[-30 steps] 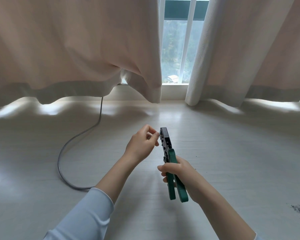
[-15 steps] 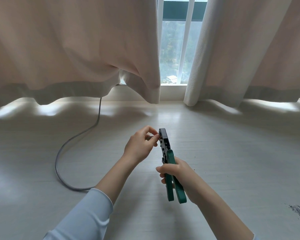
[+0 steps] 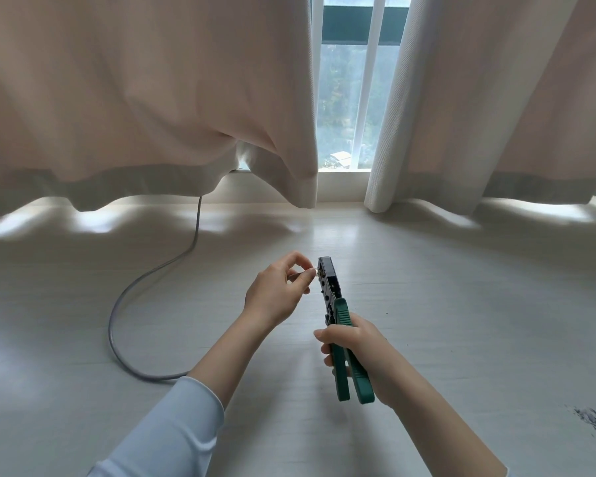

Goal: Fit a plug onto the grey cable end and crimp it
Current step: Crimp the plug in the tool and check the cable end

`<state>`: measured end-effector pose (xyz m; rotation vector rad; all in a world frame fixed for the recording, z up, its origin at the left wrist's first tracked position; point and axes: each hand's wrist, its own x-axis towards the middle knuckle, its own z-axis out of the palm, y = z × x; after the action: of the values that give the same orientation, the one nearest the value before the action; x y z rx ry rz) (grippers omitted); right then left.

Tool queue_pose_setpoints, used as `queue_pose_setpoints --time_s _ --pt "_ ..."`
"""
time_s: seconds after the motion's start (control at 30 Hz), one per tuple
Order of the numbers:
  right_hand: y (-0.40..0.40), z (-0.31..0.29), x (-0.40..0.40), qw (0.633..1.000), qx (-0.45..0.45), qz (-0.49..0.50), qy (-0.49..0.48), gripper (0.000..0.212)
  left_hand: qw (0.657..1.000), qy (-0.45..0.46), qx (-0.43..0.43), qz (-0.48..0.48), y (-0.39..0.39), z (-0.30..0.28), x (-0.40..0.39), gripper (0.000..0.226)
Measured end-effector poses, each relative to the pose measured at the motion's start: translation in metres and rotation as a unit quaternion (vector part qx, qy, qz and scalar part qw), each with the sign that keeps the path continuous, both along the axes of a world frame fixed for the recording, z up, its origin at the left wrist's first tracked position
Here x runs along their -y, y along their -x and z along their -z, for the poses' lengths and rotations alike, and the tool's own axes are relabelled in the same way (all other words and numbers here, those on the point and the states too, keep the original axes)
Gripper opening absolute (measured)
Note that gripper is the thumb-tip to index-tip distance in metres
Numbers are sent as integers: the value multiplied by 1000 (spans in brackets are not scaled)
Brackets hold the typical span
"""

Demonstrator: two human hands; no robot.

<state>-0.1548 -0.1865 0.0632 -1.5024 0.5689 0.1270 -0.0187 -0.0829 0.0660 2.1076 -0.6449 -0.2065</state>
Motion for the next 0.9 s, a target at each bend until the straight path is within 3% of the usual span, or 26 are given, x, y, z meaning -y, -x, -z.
queue_pose_setpoints --time_s 0.67,0.9 --pt "4 6 2 995 8 94 10 70 1000 16 -18 -3 -3 4 -11 11" --pt "13 5 13 987 18 137 83 66 1000 17 -17 -5 -2 2 -12 12"
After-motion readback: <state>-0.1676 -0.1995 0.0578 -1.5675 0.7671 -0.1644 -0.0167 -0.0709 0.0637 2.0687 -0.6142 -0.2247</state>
